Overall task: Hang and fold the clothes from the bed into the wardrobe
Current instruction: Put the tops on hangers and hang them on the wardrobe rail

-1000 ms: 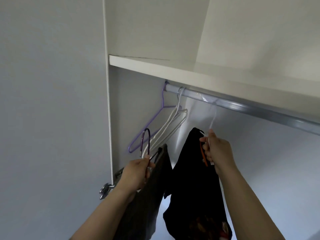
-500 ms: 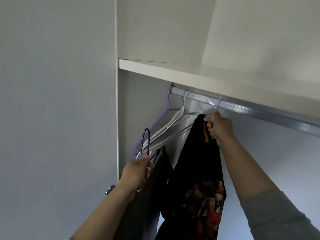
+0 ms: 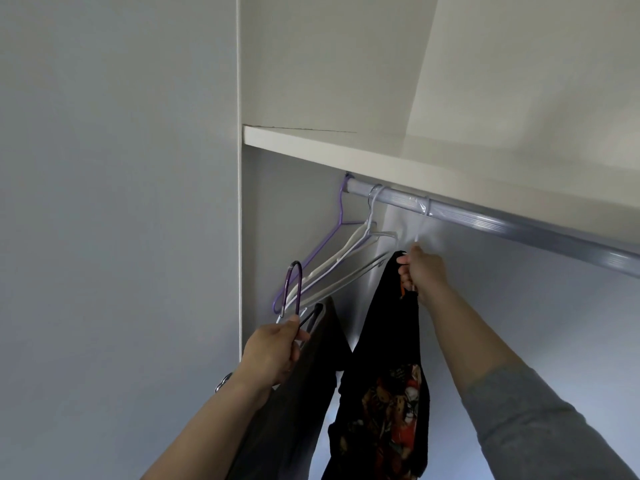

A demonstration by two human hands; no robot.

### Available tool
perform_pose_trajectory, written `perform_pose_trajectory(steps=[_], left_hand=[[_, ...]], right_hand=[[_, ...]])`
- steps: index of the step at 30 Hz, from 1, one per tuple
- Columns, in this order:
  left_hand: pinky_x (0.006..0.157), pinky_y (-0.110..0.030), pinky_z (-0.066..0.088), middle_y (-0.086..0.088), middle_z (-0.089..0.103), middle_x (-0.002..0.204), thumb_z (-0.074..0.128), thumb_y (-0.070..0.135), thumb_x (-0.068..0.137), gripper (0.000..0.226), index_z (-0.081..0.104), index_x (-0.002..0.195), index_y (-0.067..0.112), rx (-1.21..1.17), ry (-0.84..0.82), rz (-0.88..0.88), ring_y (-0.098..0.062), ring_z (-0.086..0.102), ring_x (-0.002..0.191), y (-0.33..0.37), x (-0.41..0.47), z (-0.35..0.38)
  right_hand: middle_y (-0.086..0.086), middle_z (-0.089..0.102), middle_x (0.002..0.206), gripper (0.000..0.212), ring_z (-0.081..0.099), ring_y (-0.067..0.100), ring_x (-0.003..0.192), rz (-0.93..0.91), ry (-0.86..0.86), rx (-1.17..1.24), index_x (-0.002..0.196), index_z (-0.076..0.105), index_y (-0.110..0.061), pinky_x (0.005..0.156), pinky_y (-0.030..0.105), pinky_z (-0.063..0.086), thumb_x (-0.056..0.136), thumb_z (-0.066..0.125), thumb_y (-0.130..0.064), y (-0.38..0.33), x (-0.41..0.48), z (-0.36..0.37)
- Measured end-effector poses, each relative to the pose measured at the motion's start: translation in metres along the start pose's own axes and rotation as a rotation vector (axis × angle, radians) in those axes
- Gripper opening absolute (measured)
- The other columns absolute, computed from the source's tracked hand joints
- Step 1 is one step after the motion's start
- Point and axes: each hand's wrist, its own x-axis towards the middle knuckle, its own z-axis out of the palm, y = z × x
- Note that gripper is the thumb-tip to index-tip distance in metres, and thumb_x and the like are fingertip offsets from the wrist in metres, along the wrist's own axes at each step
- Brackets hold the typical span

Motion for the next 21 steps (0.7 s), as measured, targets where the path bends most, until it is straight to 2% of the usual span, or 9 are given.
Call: perform_pose_trajectory(steps=[2,3,4,6,8,11,15,18,21], left_hand=[[0.039,-0.020,0.025,0.000,0.045,0.049,0.041,0.039,0.102,0.046,0.069,0.091,0.004,-0.002,-0.002,-0.004,-0.009,0.032,0.035,0.002,-0.001,0.000],[0.039,-0.020,0.025,0.000,0.045,0.049,0.041,0.039,0.102,0.046,0.069,0.091,0.004,-0.001,-0.001,0.001,-0.009,0.033,0.035,0.002,-0.002,-0.001],[0.039,-0.019,0.025,0.000,0.046,0.048,0.041,0.038,0.102,0.046,0.069,0.091,0.003,0.004,-0.001,0.011,-0.010,0.033,0.035,0.002,-0.003,-0.002],[0.038,-0.019,0.025,0.000,0.046,0.047,0.042,0.037,0.102,0.045,0.069,0.091,0.002,0.012,-0.003,0.029,-0.009,0.033,0.034,0.001,-0.005,-0.004],[0.037,-0.019,0.026,0.000,0.046,0.047,0.042,0.036,0.102,0.045,0.069,0.091,0.002,0.015,-0.010,0.031,-0.009,0.033,0.033,-0.001,-0.008,-0.008],[0.037,-0.019,0.028,0.000,0.045,0.046,0.042,0.037,0.102,0.044,0.070,0.088,0.004,0.047,-0.039,0.036,-0.009,0.034,0.033,-0.003,-0.014,-0.015],[0.037,-0.017,0.030,0.001,0.045,0.040,0.043,0.037,0.101,0.045,0.070,0.082,0.006,0.101,-0.080,0.072,-0.009,0.036,0.032,-0.007,-0.025,-0.027],[0.037,-0.017,0.031,0.003,0.047,0.039,0.042,0.039,0.100,0.046,0.071,0.082,0.008,0.164,-0.154,0.094,-0.009,0.039,0.031,-0.008,-0.034,-0.039],[0.034,-0.015,0.028,0.003,0.047,0.038,0.041,0.040,0.100,0.048,0.071,0.081,0.007,0.202,-0.262,0.141,-0.007,0.037,0.028,-0.009,-0.045,-0.055]], right_hand=[[0.019,0.061,0.078,0.050,0.059,0.027,0.058,-0.028,-0.009,-0.190,0.081,0.060,0.000,0.054,0.026,0.051,0.101,0.041,-0.042,-0.002,-0.007,-0.003],[0.023,0.063,0.089,0.049,0.063,0.034,0.076,-0.093,0.016,-0.368,0.089,0.061,0.003,0.070,0.033,0.051,0.099,0.044,-0.041,-0.002,-0.012,-0.005],[0.023,0.062,0.096,0.044,0.061,0.036,0.089,-0.206,0.062,-0.520,0.094,0.060,0.004,0.079,0.036,0.046,0.097,0.046,-0.038,0.000,-0.019,-0.007],[0.016,0.058,0.100,0.027,0.055,0.030,0.096,-0.478,0.128,-0.578,0.101,0.058,-0.003,0.081,0.033,0.039,0.095,0.052,-0.028,0.007,-0.042,-0.010],[0.003,0.058,0.111,0.027,0.053,0.019,0.104,-0.619,0.087,-0.510,0.117,0.059,-0.010,0.087,0.026,0.038,0.095,0.055,-0.024,0.013,-0.072,-0.010],[-0.011,0.061,0.115,0.027,0.056,0.003,0.107,-0.584,-0.062,-0.384,0.121,0.062,-0.020,0.089,0.019,0.042,0.096,0.055,-0.025,0.023,-0.107,-0.010],[-0.020,0.067,0.106,0.020,0.060,-0.009,0.100,-0.445,-0.368,-0.326,0.113,0.065,-0.030,0.081,0.005,0.044,0.094,0.061,-0.026,0.031,-0.143,-0.008],[-0.020,0.066,0.113,0.027,0.057,-0.010,0.108,-0.420,-0.553,-0.371,0.118,0.064,-0.029,0.091,0.007,0.043,0.092,0.065,-0.023,0.042,-0.165,0.000],[-0.022,0.055,0.128,0.038,0.047,-0.013,0.118,-0.454,-0.592,-0.521,0.130,0.058,-0.030,0.097,0.006,0.036,0.092,0.064,-0.025,0.054,-0.182,0.006]])
